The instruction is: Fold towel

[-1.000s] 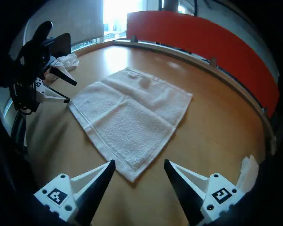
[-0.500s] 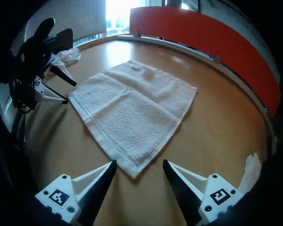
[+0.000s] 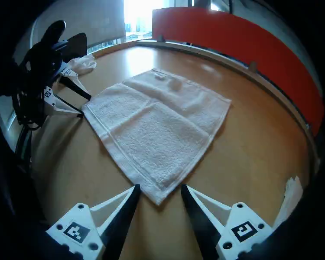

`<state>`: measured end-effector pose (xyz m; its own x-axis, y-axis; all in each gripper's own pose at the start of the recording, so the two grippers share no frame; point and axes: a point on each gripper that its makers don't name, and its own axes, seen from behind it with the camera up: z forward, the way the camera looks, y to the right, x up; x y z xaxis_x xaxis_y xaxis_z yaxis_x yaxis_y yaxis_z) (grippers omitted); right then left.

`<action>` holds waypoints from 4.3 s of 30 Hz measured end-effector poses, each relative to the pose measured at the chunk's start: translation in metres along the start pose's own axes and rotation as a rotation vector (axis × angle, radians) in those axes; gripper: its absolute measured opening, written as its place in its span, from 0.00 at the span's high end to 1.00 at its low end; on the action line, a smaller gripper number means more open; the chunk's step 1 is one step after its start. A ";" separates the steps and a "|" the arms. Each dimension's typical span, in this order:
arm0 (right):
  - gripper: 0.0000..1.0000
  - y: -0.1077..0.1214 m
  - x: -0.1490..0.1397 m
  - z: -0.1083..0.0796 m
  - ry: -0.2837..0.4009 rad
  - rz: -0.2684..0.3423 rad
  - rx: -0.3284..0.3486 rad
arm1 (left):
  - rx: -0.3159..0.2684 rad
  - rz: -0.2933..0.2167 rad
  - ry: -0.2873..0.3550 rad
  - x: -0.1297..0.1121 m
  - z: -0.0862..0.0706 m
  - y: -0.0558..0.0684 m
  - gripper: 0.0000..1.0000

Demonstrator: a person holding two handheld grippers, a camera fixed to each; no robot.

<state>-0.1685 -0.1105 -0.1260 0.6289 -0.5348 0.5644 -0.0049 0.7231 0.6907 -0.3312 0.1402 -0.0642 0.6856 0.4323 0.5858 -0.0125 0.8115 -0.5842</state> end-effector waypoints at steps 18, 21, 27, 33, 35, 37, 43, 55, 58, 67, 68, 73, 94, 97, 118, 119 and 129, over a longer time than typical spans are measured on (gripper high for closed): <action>0.85 -0.008 0.004 0.000 0.014 0.018 -0.005 | 0.020 -0.023 -0.018 0.001 -0.001 0.001 0.66; 0.87 -0.009 0.006 0.001 0.017 0.034 0.002 | 0.033 -0.041 -0.023 0.000 -0.001 -0.001 0.79; 0.89 -0.012 0.016 0.001 0.036 0.057 0.013 | 0.037 -0.058 -0.028 0.001 -0.002 -0.001 0.86; 0.89 -0.009 0.029 -0.005 0.070 0.075 0.003 | 0.027 -0.085 -0.022 0.006 -0.006 0.001 0.88; 0.89 -0.008 0.033 -0.009 0.078 0.075 0.002 | 0.030 -0.091 -0.011 0.010 -0.009 0.001 0.88; 0.89 -0.007 0.037 -0.012 0.086 0.073 -0.001 | 0.032 -0.097 0.000 0.016 -0.013 0.001 0.88; 0.89 -0.004 0.053 -0.025 0.114 0.061 -0.013 | 0.034 -0.116 0.029 0.034 -0.029 -0.001 0.88; 0.90 -0.004 0.085 -0.061 0.164 0.036 -0.026 | 0.048 -0.112 0.057 0.061 -0.067 0.000 0.88; 0.90 -0.005 0.090 -0.072 0.171 0.032 -0.028 | 0.048 -0.116 0.065 0.067 -0.077 0.002 0.88; 0.90 -0.009 0.107 -0.104 0.204 0.044 -0.028 | 0.044 -0.141 0.086 0.083 -0.103 0.006 0.88; 0.90 -0.010 0.109 -0.107 0.206 0.045 -0.026 | 0.044 -0.142 0.087 0.085 -0.105 0.007 0.88; 0.90 -0.012 0.114 -0.120 0.211 0.045 -0.021 | 0.041 -0.142 0.094 0.092 -0.116 0.008 0.88; 0.90 -0.018 0.114 -0.138 0.199 0.042 -0.001 | 0.018 -0.148 0.086 0.095 -0.134 0.019 0.88; 0.90 -0.017 0.113 -0.137 0.194 0.040 -0.002 | 0.018 -0.149 0.085 0.095 -0.132 0.019 0.88; 0.90 0.016 0.111 -0.082 0.127 0.040 -0.011 | 0.046 -0.158 0.058 0.100 -0.079 -0.005 0.88; 0.90 0.018 0.110 -0.079 0.123 0.040 -0.012 | 0.047 -0.158 0.057 0.100 -0.076 -0.006 0.88; 0.90 0.031 0.104 -0.051 0.093 0.059 -0.016 | 0.054 -0.154 0.037 0.100 -0.048 -0.020 0.88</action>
<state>-0.0636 -0.1213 -0.0689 0.6972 -0.4486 0.5591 -0.0325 0.7594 0.6498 -0.2270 0.1486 -0.0209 0.7086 0.2874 0.6444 0.0561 0.8874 -0.4575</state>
